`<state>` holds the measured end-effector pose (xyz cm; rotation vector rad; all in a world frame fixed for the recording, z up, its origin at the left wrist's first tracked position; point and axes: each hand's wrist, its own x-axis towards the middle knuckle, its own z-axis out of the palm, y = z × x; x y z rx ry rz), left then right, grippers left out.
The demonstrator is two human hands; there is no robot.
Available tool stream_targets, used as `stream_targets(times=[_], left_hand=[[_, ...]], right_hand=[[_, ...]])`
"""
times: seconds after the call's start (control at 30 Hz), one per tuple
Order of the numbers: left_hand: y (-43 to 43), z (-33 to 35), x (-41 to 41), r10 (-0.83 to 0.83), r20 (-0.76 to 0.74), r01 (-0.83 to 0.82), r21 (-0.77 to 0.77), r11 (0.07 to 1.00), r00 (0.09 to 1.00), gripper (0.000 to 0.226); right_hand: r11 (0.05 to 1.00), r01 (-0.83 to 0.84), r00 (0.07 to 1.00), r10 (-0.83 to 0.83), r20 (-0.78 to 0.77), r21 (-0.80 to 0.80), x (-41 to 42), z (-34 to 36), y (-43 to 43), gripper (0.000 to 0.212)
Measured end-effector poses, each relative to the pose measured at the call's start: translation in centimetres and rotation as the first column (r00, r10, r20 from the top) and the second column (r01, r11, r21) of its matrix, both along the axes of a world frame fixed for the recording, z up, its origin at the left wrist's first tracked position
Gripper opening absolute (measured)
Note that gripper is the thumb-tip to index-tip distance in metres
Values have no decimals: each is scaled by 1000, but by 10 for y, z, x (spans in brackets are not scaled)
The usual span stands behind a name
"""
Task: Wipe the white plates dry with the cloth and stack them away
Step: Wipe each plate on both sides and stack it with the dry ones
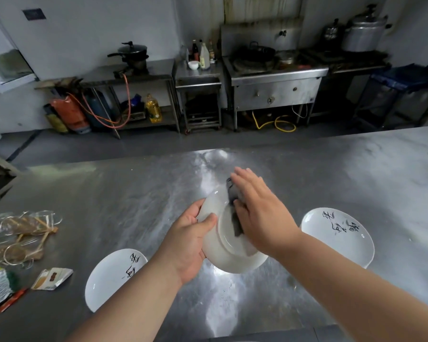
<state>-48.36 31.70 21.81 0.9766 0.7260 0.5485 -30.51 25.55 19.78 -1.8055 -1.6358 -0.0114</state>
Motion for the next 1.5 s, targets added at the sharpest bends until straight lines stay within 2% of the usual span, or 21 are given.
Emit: stream_targets(times=[0.07, 0.13, 0.17, 0.23, 0.3, 0.33, 0.4, 0.53, 0.7, 0.8, 0.87, 0.97, 1.07, 1.2, 1.3, 1.37, 1.5], left_hand=[[-3, 0, 2, -23, 6, 23, -4, 1000, 1000, 34], [-2, 1, 2, -36, 26, 36, -4, 999, 999, 34], [-1, 4, 1, -35, 46, 35, 1, 999, 998, 31], [8, 5, -4, 1, 98, -2, 7, 1000, 995, 40], [18, 5, -9, 45, 133, -44, -11, 999, 990, 48], [22, 4, -10, 53, 140, -51, -18, 999, 989, 49], [24, 2, -8, 44, 131, -40, -34, 999, 990, 47], [23, 3, -1, 43, 167, -35, -49, 998, 985, 44], [29, 7, 6, 186, 268, -159, -120, 980, 945, 40], [25, 1, 10, 238, 235, -200, -174, 964, 943, 43], [20, 0, 13, 237, 212, -197, -190, 962, 948, 48], [21, 7, 16, 247, 233, -205, -189, 960, 940, 40], [28, 17, 19, 293, 272, -241, -208, 948, 917, 36], [15, 19, 23, 249, 246, -199, -211, 957, 937, 39], [6, 30, 20, 116, 275, -65, -187, 980, 955, 46], [11, 43, 17, 55, 255, -4, -194, 981, 965, 46], [21, 54, 14, 25, 139, 2, -189, 982, 990, 44]], right_hand=[[988, -150, 976, 144, 163, 25, -8, 1, -3, 50], [983, -179, 959, 168, 227, 29, -5, 6, 0, 51], [988, -145, 970, 133, 202, 46, -2, 8, 2, 52], [998, -1, 999, -1, 32, 68, 6, 6, 1, 52], [990, 142, 974, -142, -174, -15, 14, 3, -7, 51], [982, 177, 957, -187, -220, -63, 16, 1, -10, 52], [984, 158, 964, -173, -204, -88, 14, 1, -12, 53], [1000, 20, 999, -20, -33, 17, 14, 15, 2, 54], [999, 42, 995, -41, -96, 10, 0, -3, -23, 65], [999, 42, 997, -43, -59, -17, -11, -16, -29, 68], [996, 90, 991, -93, -94, -28, -1, -2, -16, 67], [991, 135, 969, -135, -206, -14, 15, 22, -2, 64], [987, 157, 949, -143, -282, 25, -7, 14, -17, 70], [961, 239, 943, -196, -269, 138, -30, -8, -28, 79], [923, 323, 856, -190, -481, 211, -6, 15, -13, 67], [929, 296, 838, -139, -528, 224, 12, 35, -7, 56], [982, 128, 882, -48, -468, 140, 27, 51, -5, 50]])
